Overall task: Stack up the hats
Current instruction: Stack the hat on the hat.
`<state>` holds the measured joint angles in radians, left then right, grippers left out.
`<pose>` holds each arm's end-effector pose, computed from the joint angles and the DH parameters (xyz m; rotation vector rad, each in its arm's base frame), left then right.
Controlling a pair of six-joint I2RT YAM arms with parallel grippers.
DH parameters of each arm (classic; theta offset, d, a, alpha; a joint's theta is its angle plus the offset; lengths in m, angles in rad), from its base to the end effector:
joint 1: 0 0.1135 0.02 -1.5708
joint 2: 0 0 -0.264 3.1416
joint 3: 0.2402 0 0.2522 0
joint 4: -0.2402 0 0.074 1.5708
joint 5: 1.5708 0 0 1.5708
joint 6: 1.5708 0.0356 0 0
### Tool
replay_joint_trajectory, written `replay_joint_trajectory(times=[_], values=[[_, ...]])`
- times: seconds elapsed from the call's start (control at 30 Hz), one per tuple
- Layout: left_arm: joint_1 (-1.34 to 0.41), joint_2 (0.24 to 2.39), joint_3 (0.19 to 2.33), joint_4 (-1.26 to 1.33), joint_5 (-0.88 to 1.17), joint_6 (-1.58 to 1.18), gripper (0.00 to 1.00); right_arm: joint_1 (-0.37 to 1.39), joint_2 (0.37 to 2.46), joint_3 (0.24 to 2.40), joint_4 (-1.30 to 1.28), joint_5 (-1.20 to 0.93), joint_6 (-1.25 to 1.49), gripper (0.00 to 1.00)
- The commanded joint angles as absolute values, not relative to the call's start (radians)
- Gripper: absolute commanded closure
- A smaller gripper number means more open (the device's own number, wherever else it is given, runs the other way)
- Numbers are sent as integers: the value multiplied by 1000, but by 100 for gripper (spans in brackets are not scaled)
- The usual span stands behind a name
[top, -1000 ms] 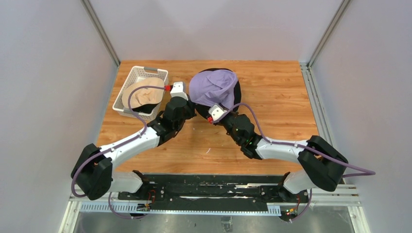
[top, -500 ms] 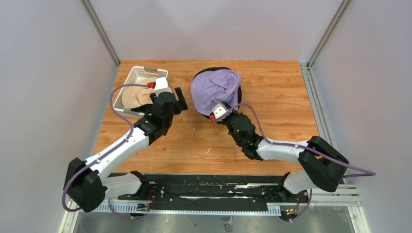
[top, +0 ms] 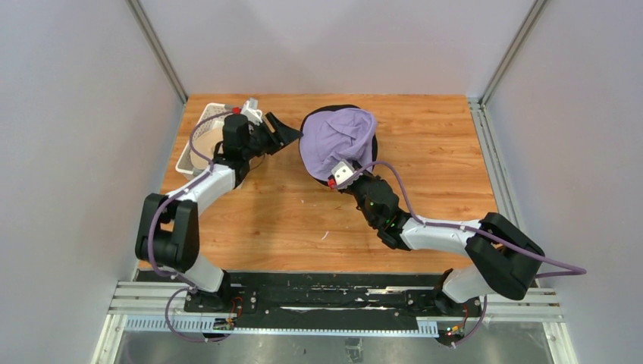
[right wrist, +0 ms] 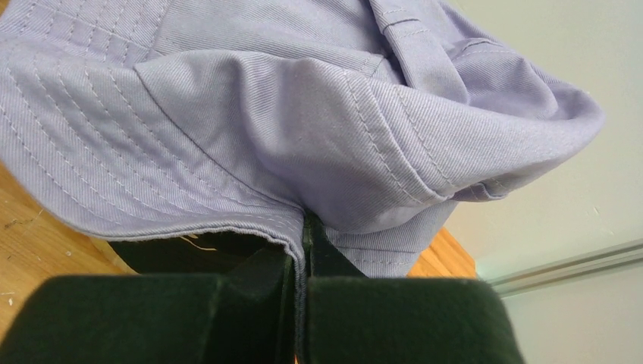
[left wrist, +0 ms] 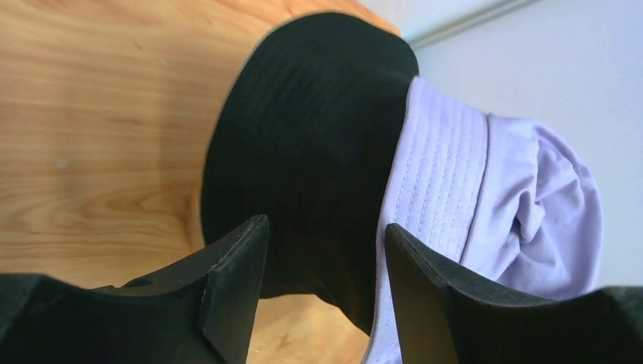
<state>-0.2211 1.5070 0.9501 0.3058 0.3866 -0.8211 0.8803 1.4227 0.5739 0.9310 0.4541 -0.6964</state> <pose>0.3351 -0.0891 0.2718 -0.2889 1.9209 -1.0678 0.1990 0.2164 0.2391 -0.7744 1.2844 -0.1897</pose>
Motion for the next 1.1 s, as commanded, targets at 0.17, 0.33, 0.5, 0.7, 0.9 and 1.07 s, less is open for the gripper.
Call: replay_joint_trajectory(times=[0.17,0.33,0.5,0.7,0.9,1.07], values=[[-194,1537,932,582,709,-989,38,854,1408,573,956,493,-685,99],[-192,1547,923,636,744,-1018,39,852,1411,573,960,494,-684,99],[-190,1596,936,678,780,-1045,47,851,1404,572,960,495,-686,99],[-190,1625,949,678,790,-1042,47,853,1400,569,963,493,-683,99],[-190,1657,959,700,793,-1051,55,850,1410,569,966,491,-680,99],[-189,1714,952,928,798,-1189,79,851,1422,572,968,498,-685,99]])
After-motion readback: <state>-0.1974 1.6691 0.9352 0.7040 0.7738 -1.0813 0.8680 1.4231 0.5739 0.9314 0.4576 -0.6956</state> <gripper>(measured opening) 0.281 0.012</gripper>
